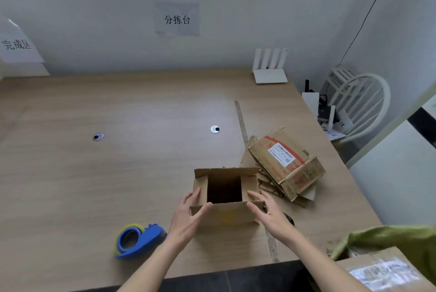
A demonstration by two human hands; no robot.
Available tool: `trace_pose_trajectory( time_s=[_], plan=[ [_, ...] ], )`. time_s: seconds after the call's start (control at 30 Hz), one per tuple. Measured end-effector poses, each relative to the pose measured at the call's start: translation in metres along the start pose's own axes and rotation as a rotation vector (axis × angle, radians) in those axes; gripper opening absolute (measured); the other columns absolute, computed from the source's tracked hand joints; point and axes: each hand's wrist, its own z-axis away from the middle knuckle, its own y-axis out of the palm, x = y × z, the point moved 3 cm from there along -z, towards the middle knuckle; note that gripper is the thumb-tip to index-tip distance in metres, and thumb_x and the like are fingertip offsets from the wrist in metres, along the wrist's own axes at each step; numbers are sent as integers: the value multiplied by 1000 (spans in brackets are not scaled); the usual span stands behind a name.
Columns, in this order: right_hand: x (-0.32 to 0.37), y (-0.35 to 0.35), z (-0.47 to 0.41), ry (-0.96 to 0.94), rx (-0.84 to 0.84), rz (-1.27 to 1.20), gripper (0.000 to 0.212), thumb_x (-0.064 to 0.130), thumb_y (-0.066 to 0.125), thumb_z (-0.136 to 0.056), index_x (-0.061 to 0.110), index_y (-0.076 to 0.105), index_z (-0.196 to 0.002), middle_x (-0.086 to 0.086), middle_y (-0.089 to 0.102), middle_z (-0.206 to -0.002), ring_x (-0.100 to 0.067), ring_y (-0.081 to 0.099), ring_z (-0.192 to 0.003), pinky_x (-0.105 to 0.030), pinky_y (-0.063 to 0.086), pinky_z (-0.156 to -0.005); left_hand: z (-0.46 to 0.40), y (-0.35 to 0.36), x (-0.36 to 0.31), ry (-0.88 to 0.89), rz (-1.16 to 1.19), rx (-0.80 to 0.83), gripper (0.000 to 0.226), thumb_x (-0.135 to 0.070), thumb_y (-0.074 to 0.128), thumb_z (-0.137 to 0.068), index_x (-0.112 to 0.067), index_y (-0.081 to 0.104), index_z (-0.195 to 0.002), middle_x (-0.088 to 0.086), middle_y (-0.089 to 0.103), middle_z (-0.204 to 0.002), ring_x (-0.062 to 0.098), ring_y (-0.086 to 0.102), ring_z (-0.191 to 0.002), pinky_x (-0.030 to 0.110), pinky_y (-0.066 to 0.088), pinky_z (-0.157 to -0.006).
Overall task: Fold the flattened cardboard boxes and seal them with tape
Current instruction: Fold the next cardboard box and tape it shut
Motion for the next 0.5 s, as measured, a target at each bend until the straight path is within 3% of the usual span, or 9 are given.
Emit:
trace_pose_trajectory(
  time_s=[0.07,0.13,0.2,0.3,0.4,0.5],
  plan=[
    [-6,4,-8,11,-47,-29,39,61,59,-92,46,57,-128,14,42,-149,-12,34,-144,-39,37,-115,-7,-1,3,-19,-66,-62,73,-73,58,-78,-33,53,-139,-8,44,-145,11,44,-127,31,43,-101],
    [-16,11,-15,38,-109,-39,22,36,63,-98,37,61,-120,15,53,-134,-14,48,-132,-32,46,-102,-12,2,5,-44,-140,-105,59,-64,60,-84,-28,60,-131,-5,52,-137,8,48,-116,25,43,-91],
    [-25,19,-20,50,-157,-77,23,23,64,-98,32,64,-119,19,56,-126,-13,55,-125,-39,55,-96,-15,7,7,-49,-146,-133,52,-60,62,-86,-27,62,-127,-6,54,-131,6,49,-111,24,42,-88],
    [-32,25,-26,45,-206,-116,25,26,66,-97,36,63,-120,25,55,-125,-7,53,-121,-51,56,-95,-15,11,7,-36,-98,-162,47,-55,65,-87,-26,65,-124,-12,51,-127,4,46,-113,23,40,-90],
    [-32,25,-25,67,-211,-106,29,40,63,-98,36,60,-126,19,54,-130,-8,50,-121,-47,55,-98,-16,13,15,-45,-97,-135,42,-54,65,-87,-26,68,-117,-12,48,-125,5,47,-114,22,41,-89],
    [-34,24,-26,82,-227,-60,39,44,66,-95,42,54,-132,14,55,-129,-7,58,-112,-44,60,-89,-20,14,26,-83,-150,-128,39,-58,66,-84,-27,69,-108,-11,49,-121,11,56,-109,24,48,-83]
  ],
)
